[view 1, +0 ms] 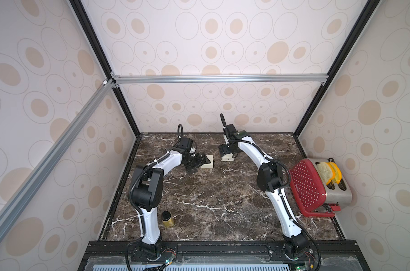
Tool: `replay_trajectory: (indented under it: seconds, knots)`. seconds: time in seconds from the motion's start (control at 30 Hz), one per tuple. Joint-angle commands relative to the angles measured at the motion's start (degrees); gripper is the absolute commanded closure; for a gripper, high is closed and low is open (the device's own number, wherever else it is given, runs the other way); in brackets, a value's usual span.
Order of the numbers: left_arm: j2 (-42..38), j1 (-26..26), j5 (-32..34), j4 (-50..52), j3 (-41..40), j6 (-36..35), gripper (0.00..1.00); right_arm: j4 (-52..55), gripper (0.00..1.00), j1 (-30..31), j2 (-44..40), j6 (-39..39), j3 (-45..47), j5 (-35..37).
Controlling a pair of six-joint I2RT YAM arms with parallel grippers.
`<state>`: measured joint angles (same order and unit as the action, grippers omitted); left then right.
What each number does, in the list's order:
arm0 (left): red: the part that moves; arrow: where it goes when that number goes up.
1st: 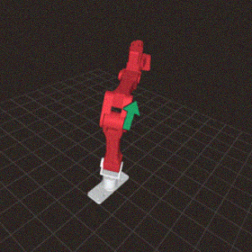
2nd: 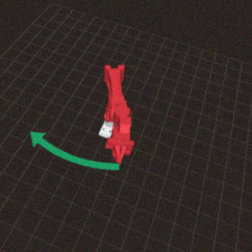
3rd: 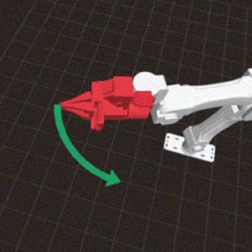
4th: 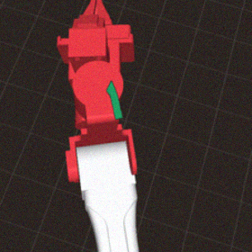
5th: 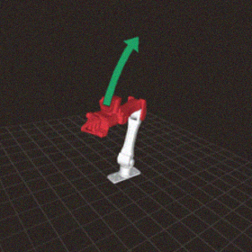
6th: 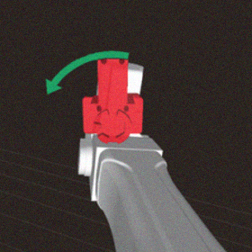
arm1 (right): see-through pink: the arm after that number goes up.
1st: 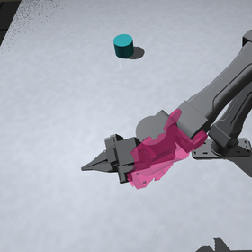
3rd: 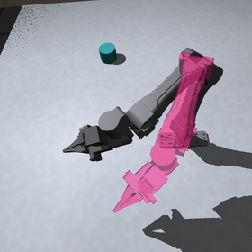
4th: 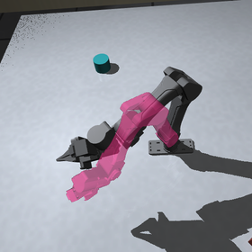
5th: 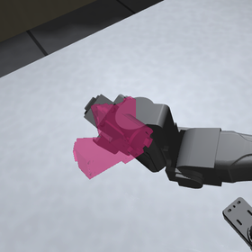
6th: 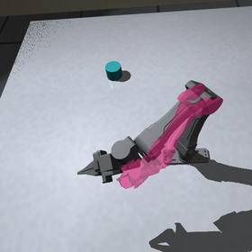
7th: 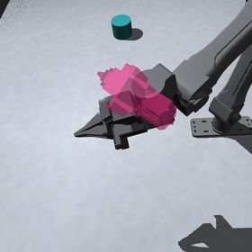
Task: Place the earrings into the drawer-style jewelry box
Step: Pick up the jewelry box from the center of the board, then place the jewelry box at the center of the board.
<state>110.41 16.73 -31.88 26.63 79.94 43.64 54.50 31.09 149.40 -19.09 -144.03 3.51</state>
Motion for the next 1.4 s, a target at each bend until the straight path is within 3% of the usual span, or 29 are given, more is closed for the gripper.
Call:
replay_trajectory:
  seconds: [0.0, 0.33, 0.77, 1.0, 1.13, 1.27, 1.37]
  knots:
    - [0.0, -0.2, 0.0, 0.7, -0.1, -1.4, 0.01, 1.0, 0.01, -0.3, 1.7, -0.8, -0.6, -1.3]
    - [-0.2, -0.2, 0.1, 0.7, -0.5, -1.2, 0.01, 1.1, 0.00, -0.3, 2.5, -1.6, -0.4, 0.0]
    - [-2.7, -0.2, 0.3, -0.2, -3.3, -0.8, 0.01, 1.8, 0.13, 0.4, -5.9, 0.9, 9.4, 1.1]
    - [-6.8, -0.1, 0.6, -3.4, -8.7, 0.6, 0.01, -10.7, 0.18, 4.3, -26.8, 5.1, 41.2, 0.1]
    - [-9.7, -0.1, 0.6, -6.3, -13.7, 1.9, 0.01, -15.7, 0.18, 10.5, -36.6, 9.0, 55.2, -0.5]
    - [-12.9, -0.2, 1.6, -7.7, -18.5, 2.4, 0.01, -20.4, 0.17, 17.9, -39.3, 11.8, 62.3, -1.8]
    - [-14.5, -0.2, 2.1, -8.7, -21.4, 3.1, 0.01, -26.9, 0.17, 21.0, -39.5, 13.5, 65.5, -6.5]
